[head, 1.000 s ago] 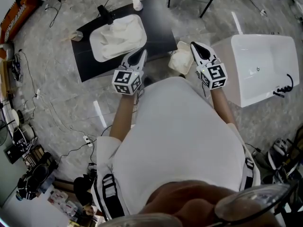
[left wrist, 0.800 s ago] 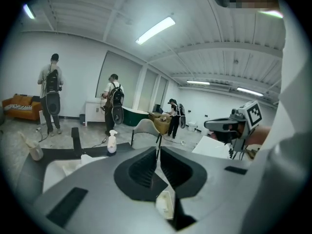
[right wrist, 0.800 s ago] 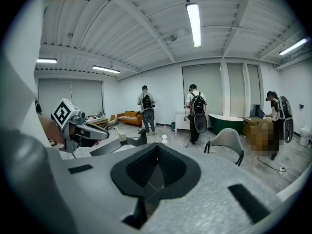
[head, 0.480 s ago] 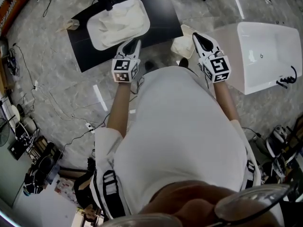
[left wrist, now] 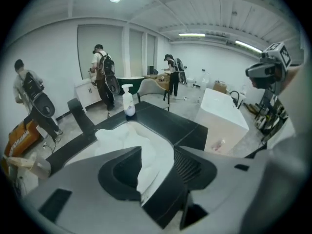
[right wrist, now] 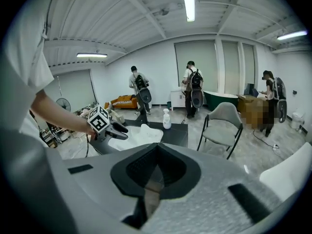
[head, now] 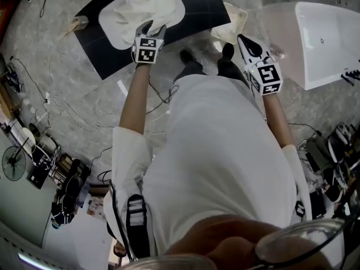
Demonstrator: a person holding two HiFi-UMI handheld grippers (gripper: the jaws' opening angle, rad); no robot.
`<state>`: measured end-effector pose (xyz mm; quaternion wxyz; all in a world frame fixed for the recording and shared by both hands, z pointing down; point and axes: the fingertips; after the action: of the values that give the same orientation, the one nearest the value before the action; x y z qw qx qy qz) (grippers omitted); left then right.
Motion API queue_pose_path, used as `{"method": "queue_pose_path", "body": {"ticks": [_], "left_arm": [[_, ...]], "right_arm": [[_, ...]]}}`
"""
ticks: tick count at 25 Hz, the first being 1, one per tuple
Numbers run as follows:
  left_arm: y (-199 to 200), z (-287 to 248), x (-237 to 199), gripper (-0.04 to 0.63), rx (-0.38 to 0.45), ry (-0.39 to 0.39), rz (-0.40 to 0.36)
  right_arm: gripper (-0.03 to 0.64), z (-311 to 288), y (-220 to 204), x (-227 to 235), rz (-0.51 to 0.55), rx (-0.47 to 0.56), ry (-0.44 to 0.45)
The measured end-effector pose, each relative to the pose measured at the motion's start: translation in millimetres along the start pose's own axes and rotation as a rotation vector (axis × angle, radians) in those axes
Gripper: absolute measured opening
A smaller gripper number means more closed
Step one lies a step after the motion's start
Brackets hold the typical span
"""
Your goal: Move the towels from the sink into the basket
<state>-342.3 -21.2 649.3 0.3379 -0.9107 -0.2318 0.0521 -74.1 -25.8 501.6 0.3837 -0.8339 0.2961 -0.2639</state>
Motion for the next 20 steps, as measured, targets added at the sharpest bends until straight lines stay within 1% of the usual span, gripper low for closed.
{"method": "queue_pose_path", "body": {"ticks": [3, 6, 8, 11, 13, 14, 16, 17, 19, 20], "left_arm": [[-27.5, -48.5, -13.8, 0.225, -0.074, -0.050, -0.091], [-51.0, -92.4, -13.8, 0.234, -0.155, -0.130, -0.179], [-66.0, -116.1, -11.5, 0.250, -0.212, -0.184, -0.221], [-89.5, -146.8, -13.6, 0.294, -0.296, -0.226, -0.258], [-106.4, -163.1, -11.8, 0.312, -0.353, -0.257, -0.261], [-115.0, -171.0, -12.2, 0.313, -0.377, -0.261, -0.256], [-129.4, -185.7, -18.0, 0.313, -0.409, -0.236, -0.243], [-134.3, -190.6, -22.4, 0.301, -0.420, -0.212, -0.243], [-140.0, -192.4, -28.8, 0.210, -0.445, -0.172, -0.251], [-140.8, -191.4, -28.5, 0.179, -0.451, -0.166, -0.251]], "right_arm": [[-0.003, -6.0, -16.2, -2.7, -0.032, -0.028, -0.032], [-0.003, -8.6, -32.6, -5.9, -0.065, -0.052, -0.067], [-0.003, -6.2, -42.8, -8.8, -0.086, -0.069, -0.092], [-0.003, -2.6, -56.6, -10.4, -0.118, -0.095, -0.119], [-0.003, -1.5, -68.3, -10.4, -0.139, -0.115, -0.134], [-0.003, -1.6, -74.6, -10.2, -0.147, -0.125, -0.141], [-0.003, -2.5, -85.0, -9.8, -0.156, -0.141, -0.152], [-0.003, -2.5, -88.3, -9.4, -0.157, -0.145, -0.158], [-0.003, -0.7, -91.0, -7.8, -0.157, -0.143, -0.168], [-0.003, 1.0, -91.0, -6.8, -0.160, -0.139, -0.174]]}}
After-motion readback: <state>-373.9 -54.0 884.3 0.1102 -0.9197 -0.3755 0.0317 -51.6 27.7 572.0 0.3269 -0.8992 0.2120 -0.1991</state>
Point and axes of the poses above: the fingertips, and each gripper's own axes: z backward along the fingers, x to its right, y out of its top, and after that the axes turned 8 degrees about -z, right-handed
